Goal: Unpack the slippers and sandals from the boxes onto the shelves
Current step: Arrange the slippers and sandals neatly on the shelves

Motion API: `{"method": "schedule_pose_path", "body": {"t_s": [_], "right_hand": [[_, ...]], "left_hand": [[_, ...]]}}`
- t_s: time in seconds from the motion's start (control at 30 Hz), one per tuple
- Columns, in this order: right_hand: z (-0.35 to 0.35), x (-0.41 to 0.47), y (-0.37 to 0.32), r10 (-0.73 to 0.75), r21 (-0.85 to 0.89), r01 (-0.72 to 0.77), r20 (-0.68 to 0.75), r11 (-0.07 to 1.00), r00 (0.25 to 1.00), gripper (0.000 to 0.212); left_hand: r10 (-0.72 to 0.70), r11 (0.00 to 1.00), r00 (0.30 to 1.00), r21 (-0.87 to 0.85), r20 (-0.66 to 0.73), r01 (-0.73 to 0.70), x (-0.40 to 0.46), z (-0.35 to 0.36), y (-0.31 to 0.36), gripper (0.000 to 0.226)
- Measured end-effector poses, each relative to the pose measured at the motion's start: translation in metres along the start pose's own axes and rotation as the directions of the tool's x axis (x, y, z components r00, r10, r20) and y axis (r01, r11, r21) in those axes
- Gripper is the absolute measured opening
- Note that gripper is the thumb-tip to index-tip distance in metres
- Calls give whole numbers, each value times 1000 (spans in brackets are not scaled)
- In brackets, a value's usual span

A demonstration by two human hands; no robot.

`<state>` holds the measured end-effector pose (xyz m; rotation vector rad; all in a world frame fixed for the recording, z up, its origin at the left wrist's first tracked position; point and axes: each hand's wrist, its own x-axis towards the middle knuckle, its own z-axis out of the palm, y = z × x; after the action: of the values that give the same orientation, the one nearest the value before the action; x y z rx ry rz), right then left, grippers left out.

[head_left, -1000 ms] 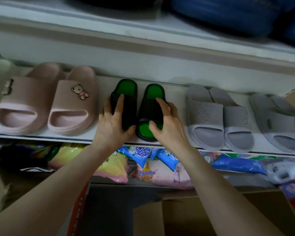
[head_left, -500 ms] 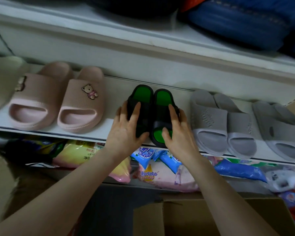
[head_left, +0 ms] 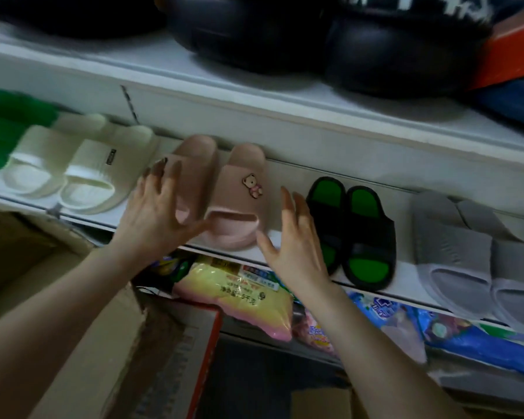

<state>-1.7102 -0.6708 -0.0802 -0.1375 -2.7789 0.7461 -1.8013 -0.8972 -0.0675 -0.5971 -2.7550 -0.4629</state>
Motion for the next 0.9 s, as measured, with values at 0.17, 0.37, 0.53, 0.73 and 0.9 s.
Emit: {"method": "schedule_pose_path", "body": {"t_s": [0.17, 0.37, 0.53, 0.73, 0.9], "right_hand": [[37, 34, -26, 169, 71, -170, 24, 983, 985, 83], [61, 34, -42, 264, 54, -262, -18, 963, 964, 81], [61, 25, -40, 278, 64, -275, -36, 959, 960, 80], [62, 26, -38, 285, 34, -284, -43, 958, 958, 81], [62, 26, -36, 262, 25, -261, -34, 965, 965, 83]], "left_hand": [[-123, 989, 968, -53, 218, 137, 9, 1, -54, 134], [-84, 976, 954, -171, 289, 138, 13, 8, -71, 140], [-19, 963, 956, -253, 292, 96, 11, 17, -66, 135], [-10, 970, 961, -231, 275, 76, 9, 18, -60, 131], [-39, 966, 957, -234, 286, 109, 7, 17, -57, 131]]}}
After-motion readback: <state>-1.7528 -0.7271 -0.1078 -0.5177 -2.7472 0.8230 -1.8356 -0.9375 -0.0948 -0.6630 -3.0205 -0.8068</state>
